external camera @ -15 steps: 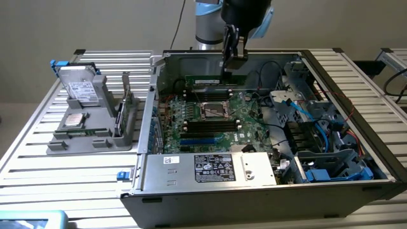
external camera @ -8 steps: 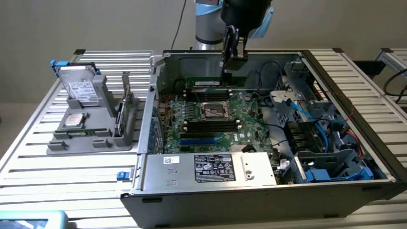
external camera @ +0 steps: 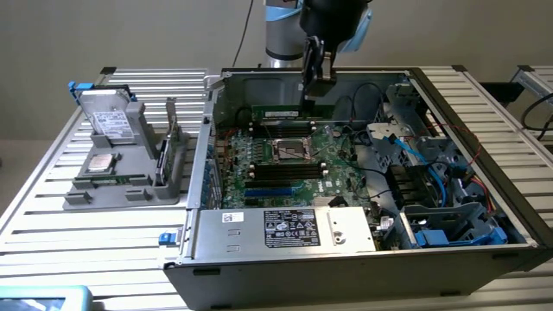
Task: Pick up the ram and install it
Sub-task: 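Insert the ram into the slot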
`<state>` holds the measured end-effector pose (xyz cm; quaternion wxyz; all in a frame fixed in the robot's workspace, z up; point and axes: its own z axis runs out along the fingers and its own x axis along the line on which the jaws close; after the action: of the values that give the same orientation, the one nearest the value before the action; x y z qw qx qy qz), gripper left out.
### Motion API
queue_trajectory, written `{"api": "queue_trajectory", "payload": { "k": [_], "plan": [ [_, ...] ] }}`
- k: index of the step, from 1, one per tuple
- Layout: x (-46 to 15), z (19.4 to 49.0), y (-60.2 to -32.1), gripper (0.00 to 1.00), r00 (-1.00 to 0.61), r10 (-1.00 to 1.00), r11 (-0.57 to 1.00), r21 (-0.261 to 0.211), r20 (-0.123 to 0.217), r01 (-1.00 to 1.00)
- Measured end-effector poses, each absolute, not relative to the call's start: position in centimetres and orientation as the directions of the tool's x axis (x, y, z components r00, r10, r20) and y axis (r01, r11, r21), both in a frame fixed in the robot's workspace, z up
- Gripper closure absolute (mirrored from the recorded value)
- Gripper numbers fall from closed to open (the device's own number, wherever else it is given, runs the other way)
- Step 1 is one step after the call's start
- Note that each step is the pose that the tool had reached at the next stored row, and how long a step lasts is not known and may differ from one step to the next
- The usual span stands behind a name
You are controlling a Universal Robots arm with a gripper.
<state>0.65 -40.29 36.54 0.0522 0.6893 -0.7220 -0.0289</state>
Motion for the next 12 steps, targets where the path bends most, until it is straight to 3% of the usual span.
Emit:
{"api": "queue_trajectory", "payload": {
  "k": [12],
  "plan": [
    [0.7, 35.4, -40.1, 0.88, -0.037, -0.998, 0.043, 0.11, 0.05, -0.993]
  ]
}}
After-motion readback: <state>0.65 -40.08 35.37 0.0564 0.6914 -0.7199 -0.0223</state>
